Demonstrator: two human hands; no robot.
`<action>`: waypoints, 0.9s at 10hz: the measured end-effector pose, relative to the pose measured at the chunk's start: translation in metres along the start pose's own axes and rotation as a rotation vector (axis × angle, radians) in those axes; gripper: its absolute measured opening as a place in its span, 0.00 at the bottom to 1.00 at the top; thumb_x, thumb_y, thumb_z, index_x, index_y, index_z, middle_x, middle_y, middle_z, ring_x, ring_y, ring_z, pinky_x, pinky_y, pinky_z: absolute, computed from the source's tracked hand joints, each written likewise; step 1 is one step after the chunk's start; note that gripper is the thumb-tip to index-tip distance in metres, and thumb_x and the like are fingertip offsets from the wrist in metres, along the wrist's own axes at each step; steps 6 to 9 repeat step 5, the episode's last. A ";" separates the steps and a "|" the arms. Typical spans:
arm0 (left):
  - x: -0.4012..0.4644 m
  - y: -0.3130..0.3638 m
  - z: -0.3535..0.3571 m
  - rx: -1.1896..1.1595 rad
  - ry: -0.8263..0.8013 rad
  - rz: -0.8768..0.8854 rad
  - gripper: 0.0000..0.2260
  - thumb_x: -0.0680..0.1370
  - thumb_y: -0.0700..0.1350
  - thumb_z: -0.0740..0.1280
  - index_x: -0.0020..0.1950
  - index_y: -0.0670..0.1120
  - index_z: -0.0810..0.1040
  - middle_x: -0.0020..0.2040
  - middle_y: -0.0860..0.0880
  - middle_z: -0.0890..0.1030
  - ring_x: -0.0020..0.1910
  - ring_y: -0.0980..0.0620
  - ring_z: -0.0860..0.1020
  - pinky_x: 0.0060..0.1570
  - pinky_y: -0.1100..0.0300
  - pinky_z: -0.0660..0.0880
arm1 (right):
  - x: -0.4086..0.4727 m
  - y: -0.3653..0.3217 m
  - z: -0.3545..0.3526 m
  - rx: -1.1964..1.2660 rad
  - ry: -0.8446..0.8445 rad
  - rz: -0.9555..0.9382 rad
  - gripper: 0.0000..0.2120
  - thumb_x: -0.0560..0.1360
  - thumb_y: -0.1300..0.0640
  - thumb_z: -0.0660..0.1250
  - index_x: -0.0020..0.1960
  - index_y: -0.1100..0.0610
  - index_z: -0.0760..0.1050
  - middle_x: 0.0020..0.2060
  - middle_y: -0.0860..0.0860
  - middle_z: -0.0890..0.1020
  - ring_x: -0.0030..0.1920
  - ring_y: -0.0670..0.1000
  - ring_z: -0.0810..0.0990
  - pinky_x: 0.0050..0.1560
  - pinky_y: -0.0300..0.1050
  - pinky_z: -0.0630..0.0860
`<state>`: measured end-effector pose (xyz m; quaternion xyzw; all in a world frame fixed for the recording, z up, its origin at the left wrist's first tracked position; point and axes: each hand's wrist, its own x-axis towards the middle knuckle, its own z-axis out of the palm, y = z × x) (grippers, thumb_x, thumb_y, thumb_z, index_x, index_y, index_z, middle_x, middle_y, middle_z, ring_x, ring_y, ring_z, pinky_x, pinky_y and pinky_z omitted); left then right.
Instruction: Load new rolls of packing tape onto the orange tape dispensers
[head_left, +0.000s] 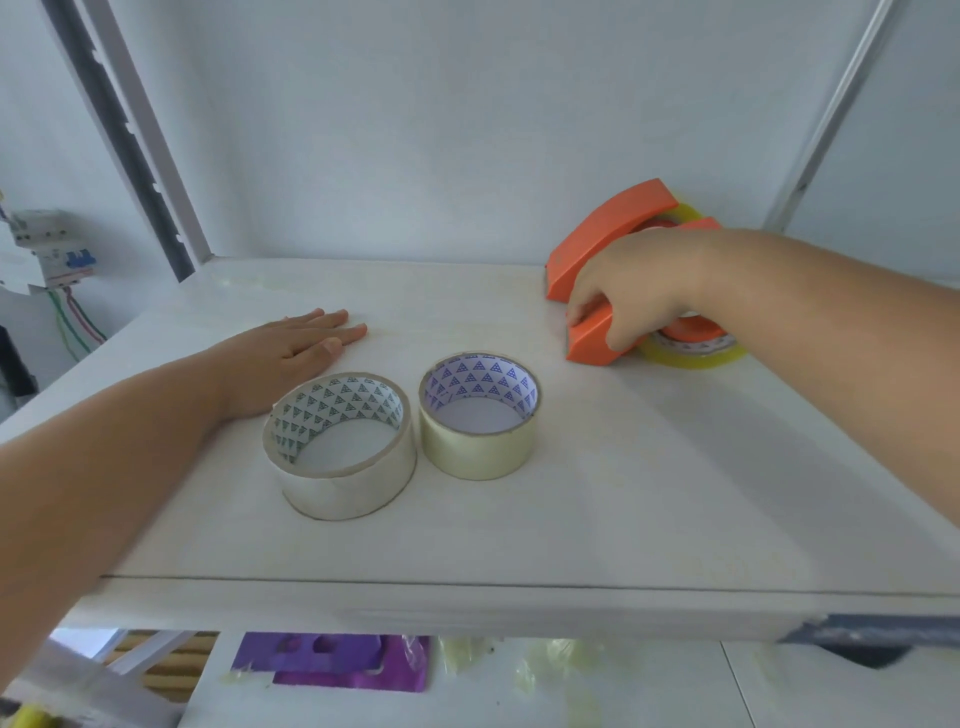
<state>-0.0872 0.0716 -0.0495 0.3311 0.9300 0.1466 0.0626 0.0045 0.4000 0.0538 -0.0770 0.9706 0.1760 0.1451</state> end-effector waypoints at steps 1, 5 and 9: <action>0.000 0.001 0.000 -0.092 0.053 -0.033 0.18 0.82 0.53 0.50 0.72 0.60 0.63 0.73 0.61 0.58 0.70 0.66 0.52 0.69 0.64 0.44 | 0.001 -0.001 0.001 0.014 0.013 0.012 0.22 0.66 0.51 0.67 0.59 0.39 0.75 0.62 0.39 0.75 0.59 0.50 0.74 0.56 0.48 0.73; -0.004 -0.004 -0.009 -0.416 0.366 -0.245 0.10 0.80 0.49 0.60 0.54 0.56 0.81 0.58 0.61 0.79 0.60 0.60 0.73 0.58 0.68 0.63 | 0.001 -0.004 0.007 0.123 0.172 0.040 0.15 0.68 0.45 0.64 0.55 0.42 0.77 0.53 0.40 0.79 0.52 0.47 0.75 0.51 0.44 0.71; -0.004 -0.004 -0.009 -0.416 0.366 -0.245 0.10 0.80 0.49 0.60 0.54 0.56 0.81 0.58 0.61 0.79 0.60 0.60 0.73 0.58 0.68 0.63 | 0.001 -0.004 0.007 0.123 0.172 0.040 0.15 0.68 0.45 0.64 0.55 0.42 0.77 0.53 0.40 0.79 0.52 0.47 0.75 0.51 0.44 0.71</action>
